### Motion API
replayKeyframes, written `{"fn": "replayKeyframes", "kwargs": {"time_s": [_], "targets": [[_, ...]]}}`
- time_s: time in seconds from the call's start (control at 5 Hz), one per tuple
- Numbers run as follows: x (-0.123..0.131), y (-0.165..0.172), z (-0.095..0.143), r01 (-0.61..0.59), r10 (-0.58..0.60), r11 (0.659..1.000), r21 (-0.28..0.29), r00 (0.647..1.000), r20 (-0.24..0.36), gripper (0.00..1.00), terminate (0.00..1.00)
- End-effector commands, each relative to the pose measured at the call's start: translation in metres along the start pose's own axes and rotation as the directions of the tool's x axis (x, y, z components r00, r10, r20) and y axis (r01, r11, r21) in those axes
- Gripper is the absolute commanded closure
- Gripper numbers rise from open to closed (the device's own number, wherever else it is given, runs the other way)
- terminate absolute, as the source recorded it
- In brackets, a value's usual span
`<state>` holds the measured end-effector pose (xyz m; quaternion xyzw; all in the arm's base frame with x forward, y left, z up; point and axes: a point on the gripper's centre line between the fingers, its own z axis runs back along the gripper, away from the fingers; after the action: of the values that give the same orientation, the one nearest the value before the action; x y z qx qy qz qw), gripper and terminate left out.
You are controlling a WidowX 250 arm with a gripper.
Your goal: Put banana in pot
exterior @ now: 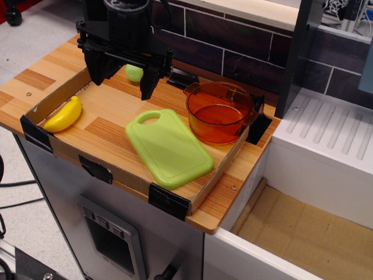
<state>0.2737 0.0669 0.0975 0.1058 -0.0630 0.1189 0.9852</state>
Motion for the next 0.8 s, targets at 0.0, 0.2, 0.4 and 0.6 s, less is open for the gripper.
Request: {"fn": "replayKeyframes", "kwargs": {"time_s": [0.0,0.2,0.4,0.6], "targets": [[0.000,0.000,0.000,0.000,0.000,1.000,0.000,1.000,0.000,0.00,0.00],[0.009,0.027,-0.007,0.024,-0.022,0.999,-0.047,0.999,0.037,0.00,0.00],[0.016,0.053,-0.020,0.077,-0.076,0.994,-0.082,0.997,0.025,0.00,0.00],[0.022,0.075,-0.036,0.091,-0.089,0.993,-0.077,0.996,0.026,0.00,0.00]]}}
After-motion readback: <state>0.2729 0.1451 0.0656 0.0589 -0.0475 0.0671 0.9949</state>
